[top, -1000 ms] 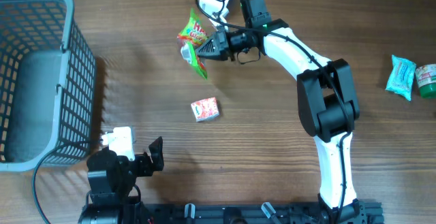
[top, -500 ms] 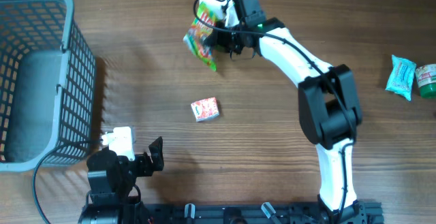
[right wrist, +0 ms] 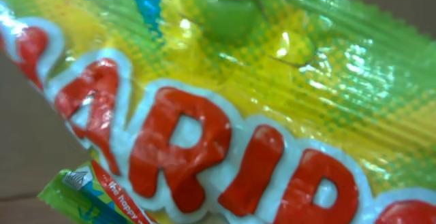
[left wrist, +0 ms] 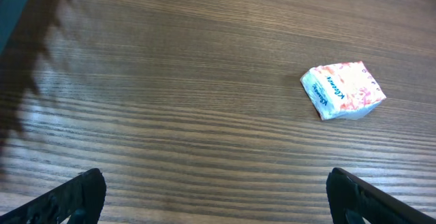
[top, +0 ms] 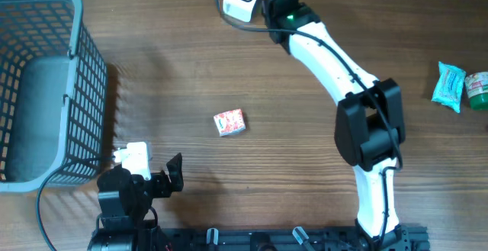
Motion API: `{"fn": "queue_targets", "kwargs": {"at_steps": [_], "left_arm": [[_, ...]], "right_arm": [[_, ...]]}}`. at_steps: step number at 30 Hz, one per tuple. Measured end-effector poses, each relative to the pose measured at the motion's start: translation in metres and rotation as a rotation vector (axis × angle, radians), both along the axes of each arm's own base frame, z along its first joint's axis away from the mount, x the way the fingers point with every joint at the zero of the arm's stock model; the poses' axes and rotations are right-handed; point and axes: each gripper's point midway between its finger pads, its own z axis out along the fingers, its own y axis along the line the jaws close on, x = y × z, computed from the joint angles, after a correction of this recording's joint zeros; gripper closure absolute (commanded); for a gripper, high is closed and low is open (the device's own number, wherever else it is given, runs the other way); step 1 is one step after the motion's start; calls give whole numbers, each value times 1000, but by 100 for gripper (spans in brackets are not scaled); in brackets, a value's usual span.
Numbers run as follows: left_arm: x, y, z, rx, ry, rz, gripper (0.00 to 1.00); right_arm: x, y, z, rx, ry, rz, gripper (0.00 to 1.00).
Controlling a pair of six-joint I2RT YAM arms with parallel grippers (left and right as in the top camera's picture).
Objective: Scan the item barcode
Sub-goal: 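Hold the Haribo bag in front of the white scanner, then carry the Haribo bag to the far right and release it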
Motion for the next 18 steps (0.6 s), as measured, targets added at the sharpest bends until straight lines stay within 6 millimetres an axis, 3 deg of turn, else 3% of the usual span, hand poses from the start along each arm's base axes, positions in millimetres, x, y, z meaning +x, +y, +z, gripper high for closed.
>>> {"fn": "queue_targets", "kwargs": {"at_steps": [2, 6, 8, 13, 18], "left_arm": [[0, 0, 0, 0, 0, 0, 0], [0, 0, 0, 0, 0, 0, 0], [0, 0, 0, 0, 0, 0, 0], [0, 0, 0, 0, 0, 0, 0], [0, 0, 0, 0, 0, 0, 0]], "right_arm": [[7, 6, -8, -111, -73, -48, 95], [14, 7, -66, -258, -36, -88, 95], [15, 2, -84, -298, -16, -111, 95], [16, -4, -81, -335, -22, -142, 95], [19, 13, -78, -397, -47, -27, 95]]}}
